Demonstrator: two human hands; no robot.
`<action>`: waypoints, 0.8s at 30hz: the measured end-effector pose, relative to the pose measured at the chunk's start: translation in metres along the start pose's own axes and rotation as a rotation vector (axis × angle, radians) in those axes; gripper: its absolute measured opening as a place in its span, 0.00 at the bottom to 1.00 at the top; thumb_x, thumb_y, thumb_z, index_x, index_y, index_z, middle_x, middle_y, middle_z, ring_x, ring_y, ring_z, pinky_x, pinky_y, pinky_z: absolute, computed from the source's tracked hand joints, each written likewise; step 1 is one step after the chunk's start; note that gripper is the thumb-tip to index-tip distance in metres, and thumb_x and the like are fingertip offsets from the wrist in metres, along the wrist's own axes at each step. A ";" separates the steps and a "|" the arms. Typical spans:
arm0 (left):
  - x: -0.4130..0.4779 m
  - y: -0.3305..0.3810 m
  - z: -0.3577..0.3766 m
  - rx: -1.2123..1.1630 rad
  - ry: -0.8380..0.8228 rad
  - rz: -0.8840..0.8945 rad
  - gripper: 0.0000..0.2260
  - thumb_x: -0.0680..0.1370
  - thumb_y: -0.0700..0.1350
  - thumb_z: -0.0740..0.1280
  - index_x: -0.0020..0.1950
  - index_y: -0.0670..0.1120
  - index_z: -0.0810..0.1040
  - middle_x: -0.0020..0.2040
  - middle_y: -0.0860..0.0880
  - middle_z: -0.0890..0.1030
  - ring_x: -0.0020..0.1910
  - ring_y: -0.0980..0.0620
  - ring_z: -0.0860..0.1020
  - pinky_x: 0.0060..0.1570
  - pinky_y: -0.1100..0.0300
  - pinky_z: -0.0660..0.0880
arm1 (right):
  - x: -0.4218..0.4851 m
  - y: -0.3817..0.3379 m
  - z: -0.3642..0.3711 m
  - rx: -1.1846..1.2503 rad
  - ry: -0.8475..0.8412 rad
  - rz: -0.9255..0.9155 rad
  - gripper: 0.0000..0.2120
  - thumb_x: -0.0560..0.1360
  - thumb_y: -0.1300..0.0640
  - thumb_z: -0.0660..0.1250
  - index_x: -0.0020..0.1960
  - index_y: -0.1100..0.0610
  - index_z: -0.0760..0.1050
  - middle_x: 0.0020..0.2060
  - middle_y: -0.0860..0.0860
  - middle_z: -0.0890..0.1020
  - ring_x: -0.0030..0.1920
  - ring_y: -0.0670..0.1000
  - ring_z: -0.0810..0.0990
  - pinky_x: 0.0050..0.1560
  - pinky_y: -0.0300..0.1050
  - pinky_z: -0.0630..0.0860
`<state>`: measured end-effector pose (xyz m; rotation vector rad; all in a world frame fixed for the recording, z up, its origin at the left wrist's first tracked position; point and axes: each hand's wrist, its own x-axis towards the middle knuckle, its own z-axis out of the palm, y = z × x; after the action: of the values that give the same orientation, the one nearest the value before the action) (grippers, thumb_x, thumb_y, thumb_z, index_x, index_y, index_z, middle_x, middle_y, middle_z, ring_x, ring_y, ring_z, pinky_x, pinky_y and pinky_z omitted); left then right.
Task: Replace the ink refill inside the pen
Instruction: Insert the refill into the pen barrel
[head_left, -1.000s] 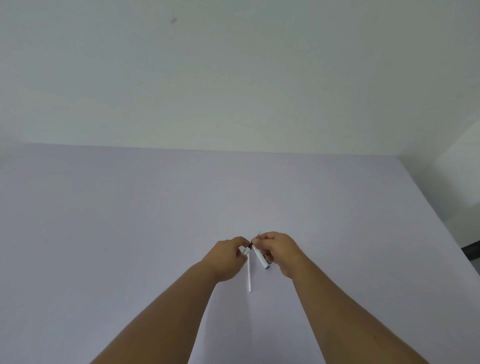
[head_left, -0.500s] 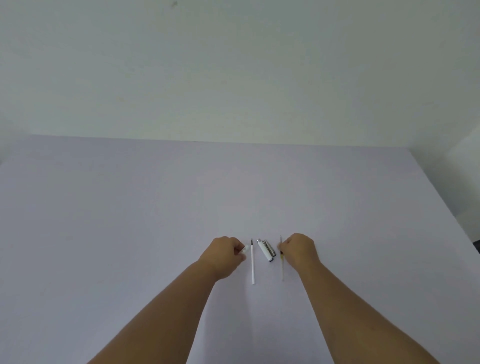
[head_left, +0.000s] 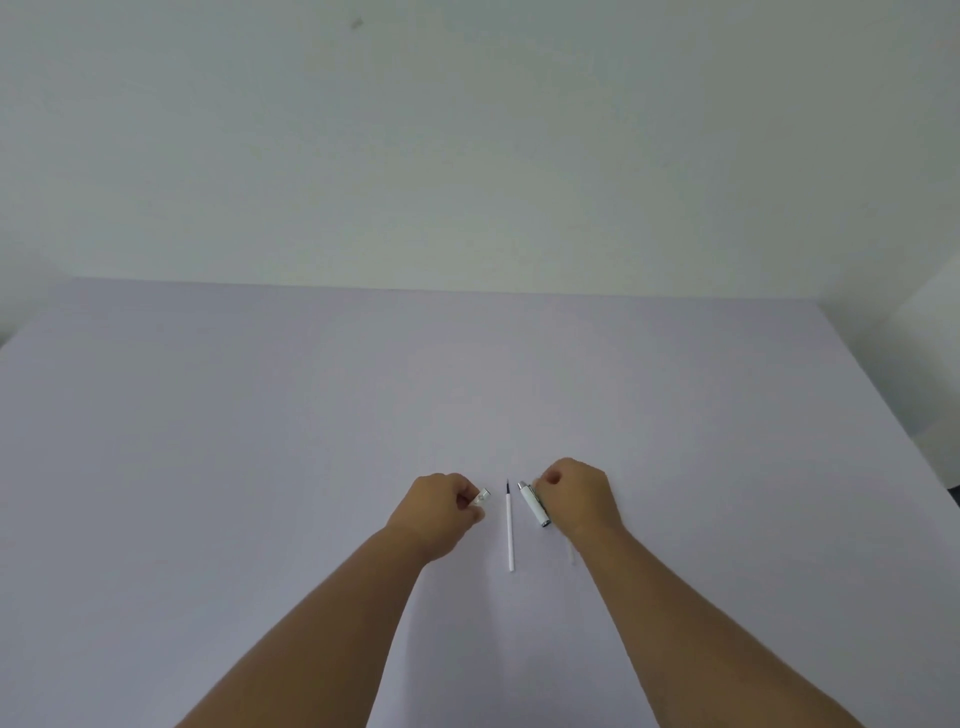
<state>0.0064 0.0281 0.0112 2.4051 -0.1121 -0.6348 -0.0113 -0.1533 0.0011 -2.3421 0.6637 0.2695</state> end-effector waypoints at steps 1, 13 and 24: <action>-0.001 -0.001 0.000 -0.009 0.012 -0.007 0.09 0.74 0.47 0.67 0.53 0.47 0.80 0.45 0.52 0.78 0.41 0.53 0.75 0.36 0.65 0.70 | -0.003 -0.006 0.004 -0.064 -0.044 -0.045 0.07 0.74 0.54 0.64 0.43 0.56 0.79 0.45 0.54 0.84 0.44 0.55 0.81 0.42 0.43 0.74; -0.009 -0.011 0.000 -0.072 0.039 -0.036 0.08 0.74 0.46 0.69 0.52 0.47 0.80 0.45 0.52 0.79 0.41 0.54 0.75 0.33 0.68 0.69 | -0.030 -0.020 0.046 -0.286 -0.065 -0.090 0.08 0.75 0.60 0.60 0.48 0.59 0.77 0.50 0.53 0.80 0.52 0.56 0.80 0.44 0.44 0.73; -0.012 0.002 0.004 -0.072 0.018 -0.003 0.06 0.73 0.45 0.70 0.48 0.48 0.81 0.42 0.52 0.77 0.36 0.54 0.73 0.31 0.67 0.69 | -0.025 -0.025 0.007 0.682 0.047 0.101 0.05 0.71 0.56 0.65 0.38 0.55 0.77 0.37 0.48 0.83 0.36 0.49 0.76 0.37 0.42 0.71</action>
<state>-0.0058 0.0270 0.0152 2.3412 -0.0767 -0.6089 -0.0198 -0.1231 0.0189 -1.6694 0.7549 0.0188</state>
